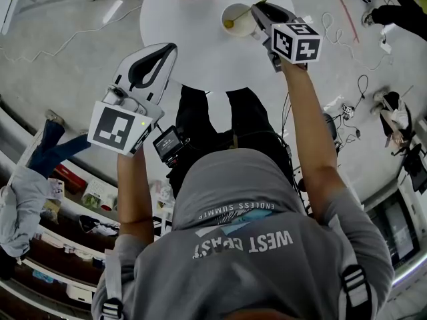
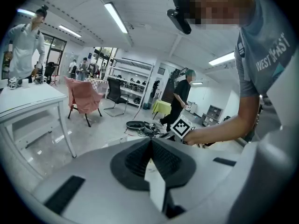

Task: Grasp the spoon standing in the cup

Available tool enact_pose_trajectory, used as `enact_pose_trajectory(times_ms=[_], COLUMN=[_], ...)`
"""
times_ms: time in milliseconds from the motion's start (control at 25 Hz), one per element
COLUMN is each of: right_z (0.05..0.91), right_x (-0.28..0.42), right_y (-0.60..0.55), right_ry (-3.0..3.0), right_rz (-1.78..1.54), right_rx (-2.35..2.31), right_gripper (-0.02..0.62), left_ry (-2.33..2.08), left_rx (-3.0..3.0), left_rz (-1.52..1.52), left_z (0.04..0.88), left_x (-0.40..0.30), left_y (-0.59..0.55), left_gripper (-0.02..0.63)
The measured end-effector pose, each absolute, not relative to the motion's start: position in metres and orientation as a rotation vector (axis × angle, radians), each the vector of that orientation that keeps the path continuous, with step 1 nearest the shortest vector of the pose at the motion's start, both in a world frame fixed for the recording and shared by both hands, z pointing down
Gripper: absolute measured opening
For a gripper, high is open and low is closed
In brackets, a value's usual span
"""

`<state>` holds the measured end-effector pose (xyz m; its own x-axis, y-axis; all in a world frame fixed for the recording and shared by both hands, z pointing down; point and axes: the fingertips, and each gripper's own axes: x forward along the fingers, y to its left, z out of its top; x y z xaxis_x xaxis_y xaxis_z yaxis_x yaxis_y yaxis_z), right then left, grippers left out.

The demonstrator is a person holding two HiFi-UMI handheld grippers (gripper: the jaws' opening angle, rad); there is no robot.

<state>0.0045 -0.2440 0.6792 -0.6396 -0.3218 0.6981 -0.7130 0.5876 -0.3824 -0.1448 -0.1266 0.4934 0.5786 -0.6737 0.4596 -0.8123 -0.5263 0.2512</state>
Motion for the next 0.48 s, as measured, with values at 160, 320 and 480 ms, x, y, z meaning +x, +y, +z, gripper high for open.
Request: enact_pose_trajectory(times_ms=[160,320,480], right_z=[0.683,0.682,0.6796], right_x=[-0.0001,-0.004,-0.0053], right_y=[-0.2495,-0.2483,-0.2456], right_ry=[-2.25,-2.256,-2.27], right_rz=[0.898,0.885,0.893], right_rx=[0.818,0.806,0.795], right_gripper=[0.078,0.059,0.024], left_ry=[-1.195,-1.2,-1.209], left_rx=[2.372,2.379,2.387], left_rz=[0.425,0.425,0.427], left_z=[0.4953,0.4919,0.4879], left_x=[-0.1447,-0.1449,-0.1448], left_y=[-0.1254,-0.1249,-0.1248], left_gripper=[0.003,0.003,0.003])
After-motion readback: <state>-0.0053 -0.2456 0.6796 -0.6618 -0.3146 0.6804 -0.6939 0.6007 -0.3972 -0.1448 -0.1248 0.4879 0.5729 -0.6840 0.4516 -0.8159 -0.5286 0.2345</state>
